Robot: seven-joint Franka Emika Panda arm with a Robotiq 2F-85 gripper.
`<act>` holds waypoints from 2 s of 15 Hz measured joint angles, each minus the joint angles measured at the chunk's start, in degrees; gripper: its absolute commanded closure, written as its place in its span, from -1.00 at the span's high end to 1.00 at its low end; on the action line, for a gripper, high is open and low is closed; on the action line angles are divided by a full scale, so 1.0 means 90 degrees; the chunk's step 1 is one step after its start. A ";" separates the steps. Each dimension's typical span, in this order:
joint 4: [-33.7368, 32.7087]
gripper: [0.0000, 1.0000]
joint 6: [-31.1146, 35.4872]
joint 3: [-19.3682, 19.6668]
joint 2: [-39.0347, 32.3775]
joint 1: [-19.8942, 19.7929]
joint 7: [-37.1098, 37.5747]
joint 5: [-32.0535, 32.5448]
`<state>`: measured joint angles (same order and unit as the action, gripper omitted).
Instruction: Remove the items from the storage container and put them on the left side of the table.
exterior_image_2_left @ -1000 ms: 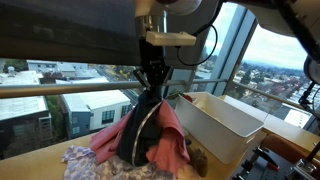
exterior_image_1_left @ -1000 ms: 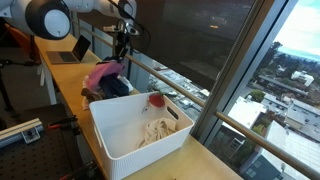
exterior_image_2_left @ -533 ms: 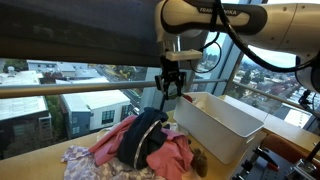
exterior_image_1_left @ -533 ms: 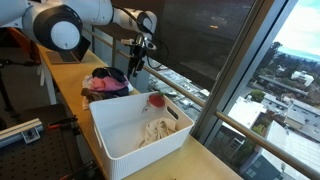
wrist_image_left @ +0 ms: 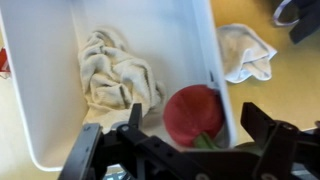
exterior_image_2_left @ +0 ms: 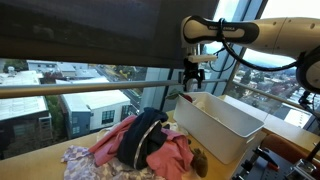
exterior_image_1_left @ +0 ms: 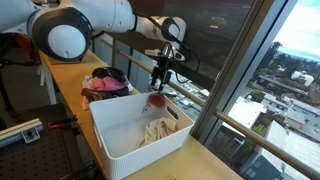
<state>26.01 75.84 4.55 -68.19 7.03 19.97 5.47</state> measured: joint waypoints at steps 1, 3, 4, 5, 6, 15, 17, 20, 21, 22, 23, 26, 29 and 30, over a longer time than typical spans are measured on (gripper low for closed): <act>0.0003 1.00 0.0053 0.0031 -0.0010 -0.0184 -0.0101 0.0004; 0.0005 1.00 0.0178 0.0056 -0.0069 -0.0544 -0.0327 0.0002; 0.0006 1.00 0.0268 0.0055 -0.0124 -0.0715 -0.0436 -0.0027; 0.0007 1.00 0.0356 0.0051 -0.0189 -0.0864 -0.0530 -0.0079; 0.0006 1.00 0.0444 0.0031 -0.0258 -0.0992 -0.0603 -0.0155; 0.0009 1.00 0.0821 -0.0122 -0.0884 -0.1272 -0.0782 -0.0535; 0.0008 1.00 0.0839 -0.0117 -0.1008 -0.1341 -0.0827 -0.0532; 0.0007 1.00 0.0915 -0.0116 -0.1172 -0.1445 -0.0908 -0.0532; 0.0007 1.00 0.0970 -0.0116 -0.1226 -0.1477 -0.0944 -0.0532; -0.0008 1.00 0.0992 -0.0116 -0.1255 -0.1498 -0.0982 -0.0532; -0.0009 1.00 0.0998 -0.0116 -0.1254 -0.1507 -0.1016 -0.0532; -0.0006 0.72 0.1009 -0.0116 -0.1254 -0.1509 -0.1071 -0.0532; -0.0005 0.16 0.1010 -0.0116 -0.1254 -0.1514 -0.1156 -0.0533; -0.0005 -0.02 0.1012 -0.0116 -0.1254 -0.1516 -0.1185 -0.0534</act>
<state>25.96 84.94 3.51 -79.47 -6.61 9.31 0.66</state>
